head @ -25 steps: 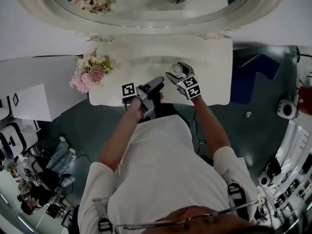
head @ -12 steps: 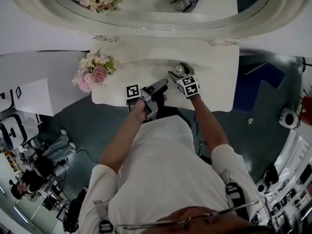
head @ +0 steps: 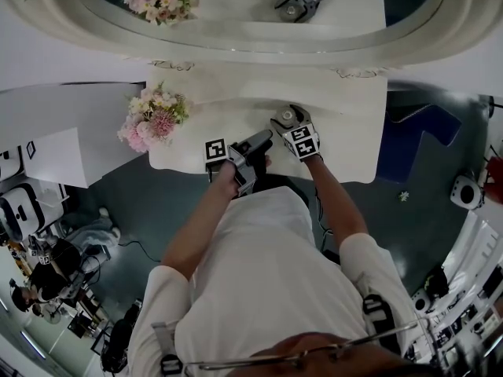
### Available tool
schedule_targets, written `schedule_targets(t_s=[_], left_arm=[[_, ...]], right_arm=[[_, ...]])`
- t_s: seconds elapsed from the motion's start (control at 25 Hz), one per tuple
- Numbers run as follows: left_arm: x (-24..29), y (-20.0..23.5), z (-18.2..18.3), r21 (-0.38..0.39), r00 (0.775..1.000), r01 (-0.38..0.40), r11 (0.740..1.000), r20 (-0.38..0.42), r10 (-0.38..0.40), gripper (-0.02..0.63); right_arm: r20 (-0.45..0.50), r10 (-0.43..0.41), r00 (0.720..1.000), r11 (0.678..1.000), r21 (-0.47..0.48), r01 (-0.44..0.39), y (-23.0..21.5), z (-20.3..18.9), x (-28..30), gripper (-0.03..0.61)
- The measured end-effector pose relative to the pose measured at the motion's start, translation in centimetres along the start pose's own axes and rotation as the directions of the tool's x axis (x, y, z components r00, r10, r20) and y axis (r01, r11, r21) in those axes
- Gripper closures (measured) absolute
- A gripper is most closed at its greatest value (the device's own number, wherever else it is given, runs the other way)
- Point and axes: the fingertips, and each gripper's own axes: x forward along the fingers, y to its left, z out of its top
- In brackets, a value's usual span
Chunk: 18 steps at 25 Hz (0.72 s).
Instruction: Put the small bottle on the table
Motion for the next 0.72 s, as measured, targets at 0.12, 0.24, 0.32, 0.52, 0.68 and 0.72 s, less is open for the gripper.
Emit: schedule_targets(t_s=[0.12, 0.24, 0.32, 0.52, 0.68, 0.72], left_arm=[[0.0, 0.1, 0.1, -0.008, 1.000, -0.003, 1.000, 0.004, 0.003, 0.302], [-0.4, 0.3, 0.1, -0.010, 1.000, -0.008, 1.000, 0.012, 0.008, 0.302], [-0.4, 0.3, 0.2, -0.007, 1.000, -0.006, 1.000, 0.013, 0.006, 0.302], [-0.8, 0.1, 0.2, -0.004, 1.000, -0.002, 1.000, 0.026, 0.002, 0.302], [-0.8, -0.2, 0.4, -0.003, 0.999, 0.011, 1.000, 0.038, -0.011, 0.302], [-0.7, -0.3, 0.4, -0.002, 0.999, 0.015, 1.000, 0.036, -0.015, 0.302]], right_arm=[[-0.017, -0.009, 1.000, 1.000, -0.014, 0.008, 0.2, 0.0, 0.1, 0.225], [-0.035, -0.019, 0.999, 0.999, -0.048, 0.018, 0.7, -0.1, 0.0, 0.222], [-0.042, -0.023, 0.999, 0.998, -0.063, 0.020, 0.8, -0.2, 0.0, 0.222], [-0.056, -0.016, 0.998, 0.998, -0.058, 0.013, 1.2, -0.5, -0.1, 0.212], [-0.041, -0.005, 0.999, 0.999, -0.045, 0.003, 1.0, 0.2, -0.4, 0.206], [-0.034, -0.005, 0.999, 0.999, -0.051, 0.003, 1.0, 0.4, -0.7, 0.206]])
